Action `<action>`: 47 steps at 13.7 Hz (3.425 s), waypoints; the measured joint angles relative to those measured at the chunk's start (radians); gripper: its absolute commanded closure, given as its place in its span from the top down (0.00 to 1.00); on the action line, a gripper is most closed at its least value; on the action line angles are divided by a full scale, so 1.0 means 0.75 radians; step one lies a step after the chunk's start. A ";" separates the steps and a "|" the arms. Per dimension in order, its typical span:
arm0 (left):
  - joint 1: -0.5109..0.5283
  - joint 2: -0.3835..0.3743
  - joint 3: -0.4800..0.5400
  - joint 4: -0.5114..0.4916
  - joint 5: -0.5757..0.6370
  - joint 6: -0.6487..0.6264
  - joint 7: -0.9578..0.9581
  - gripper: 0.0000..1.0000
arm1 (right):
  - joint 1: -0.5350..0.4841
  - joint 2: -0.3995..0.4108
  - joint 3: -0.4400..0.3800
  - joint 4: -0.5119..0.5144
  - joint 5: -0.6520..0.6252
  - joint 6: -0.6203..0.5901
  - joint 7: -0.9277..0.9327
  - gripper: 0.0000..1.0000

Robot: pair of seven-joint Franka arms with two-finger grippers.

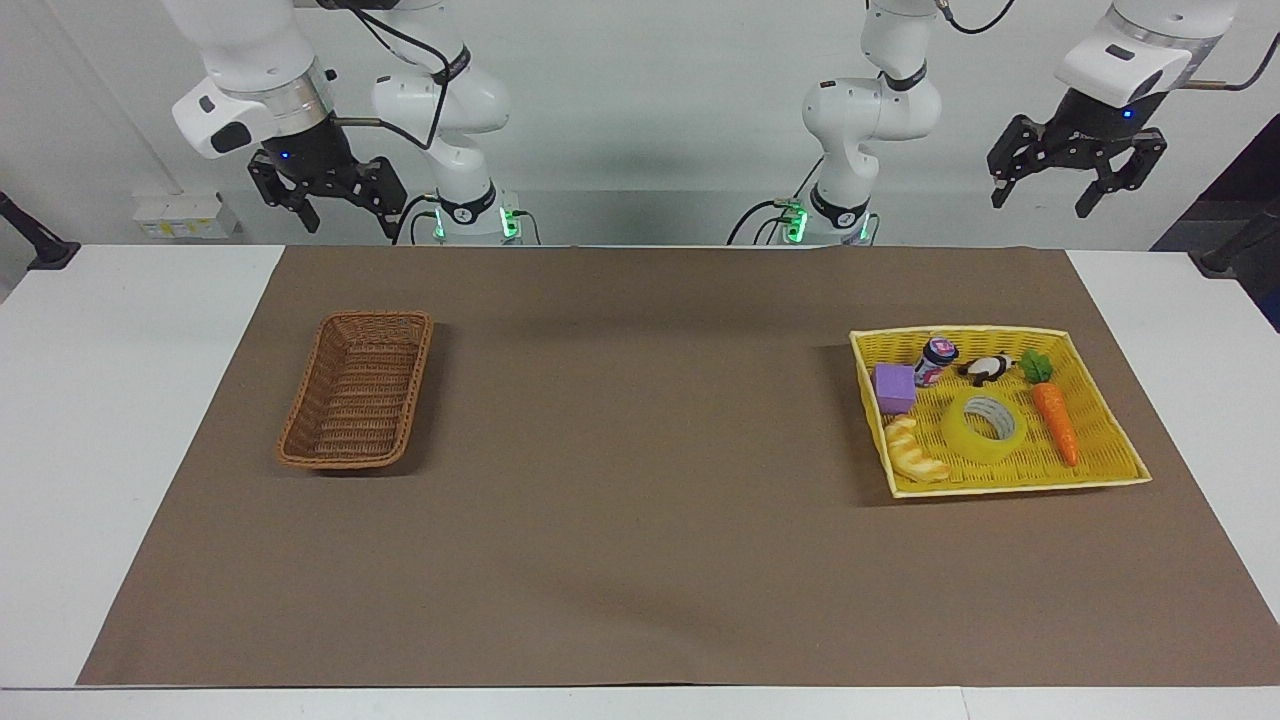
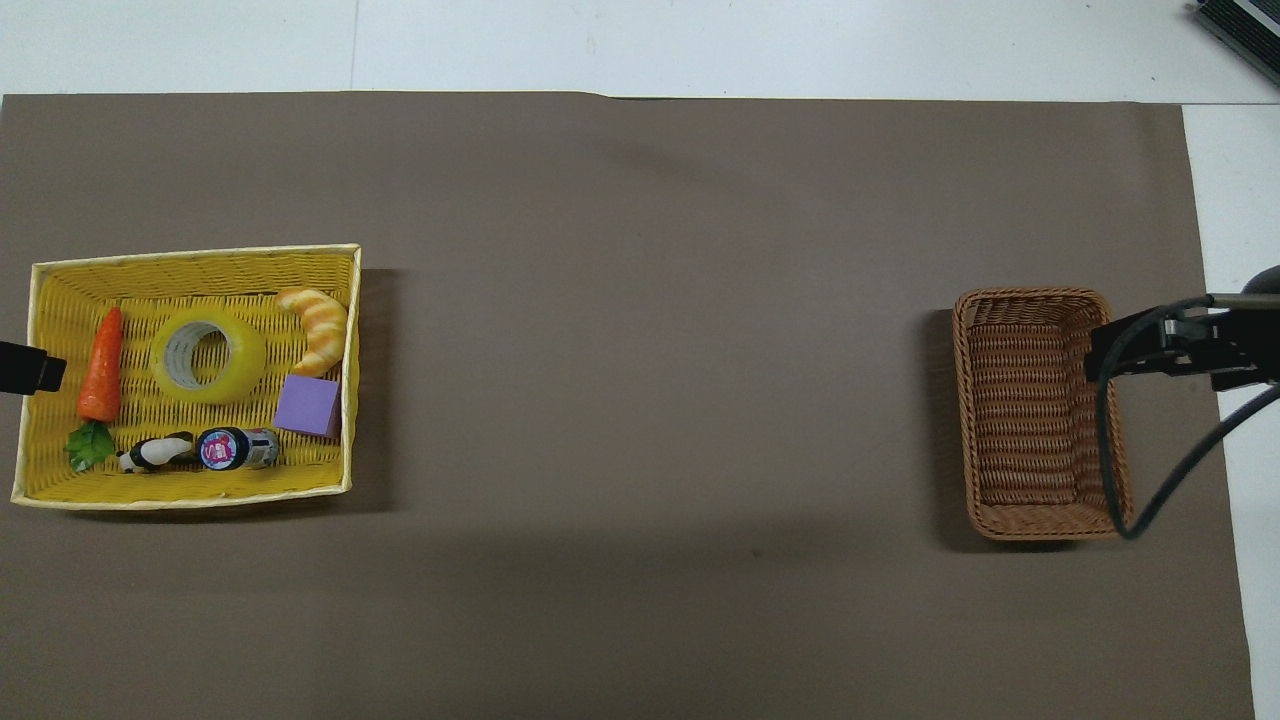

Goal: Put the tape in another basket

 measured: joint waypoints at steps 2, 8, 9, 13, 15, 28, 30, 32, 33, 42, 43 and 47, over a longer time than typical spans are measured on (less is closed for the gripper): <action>0.000 0.000 0.000 0.000 0.000 0.000 0.000 1.00 | -0.004 0.001 -0.003 0.003 0.057 0.006 0.004 1.00; 0.000 0.000 0.001 0.000 0.000 -0.004 -0.001 1.00 | -0.012 0.001 -0.012 0.008 0.083 0.006 0.004 1.00; 0.000 0.000 0.002 0.000 0.000 -0.006 -0.001 1.00 | -0.012 0.001 -0.012 0.008 0.083 0.006 0.005 1.00; 0.001 0.000 0.009 0.000 0.000 -0.020 -0.001 1.00 | -0.012 0.001 -0.012 0.008 0.083 0.006 0.005 1.00; 0.001 0.000 0.009 -0.001 0.000 -0.021 0.000 1.00 | -0.012 0.001 -0.012 0.008 0.083 0.006 0.005 1.00; 0.001 -0.001 0.009 -0.001 0.000 -0.013 0.001 1.00 | -0.015 0.001 -0.014 0.008 0.083 0.006 0.006 1.00; 0.001 0.000 0.009 -0.004 0.000 0.092 0.001 1.00 | -0.015 0.001 -0.014 0.008 0.083 0.006 0.006 1.00; 0.004 0.009 0.018 -0.014 0.000 0.253 0.001 1.00 | -0.015 0.001 -0.014 0.008 0.083 0.006 0.006 1.00; 0.010 0.013 0.024 -0.028 0.000 0.288 0.010 1.00 | -0.015 0.001 -0.014 0.008 0.083 0.006 0.006 1.00; 0.088 -0.004 0.040 -0.193 0.000 0.282 0.205 1.00 | -0.015 0.001 -0.014 0.008 0.083 0.006 0.006 1.00; 0.106 -0.004 0.041 -0.208 0.000 0.290 0.205 1.00 | -0.015 0.001 -0.014 0.008 0.083 0.006 0.006 1.00; 0.166 0.055 0.042 -0.394 0.000 0.582 0.205 1.00 | -0.015 0.001 -0.014 0.008 0.083 0.006 0.006 1.00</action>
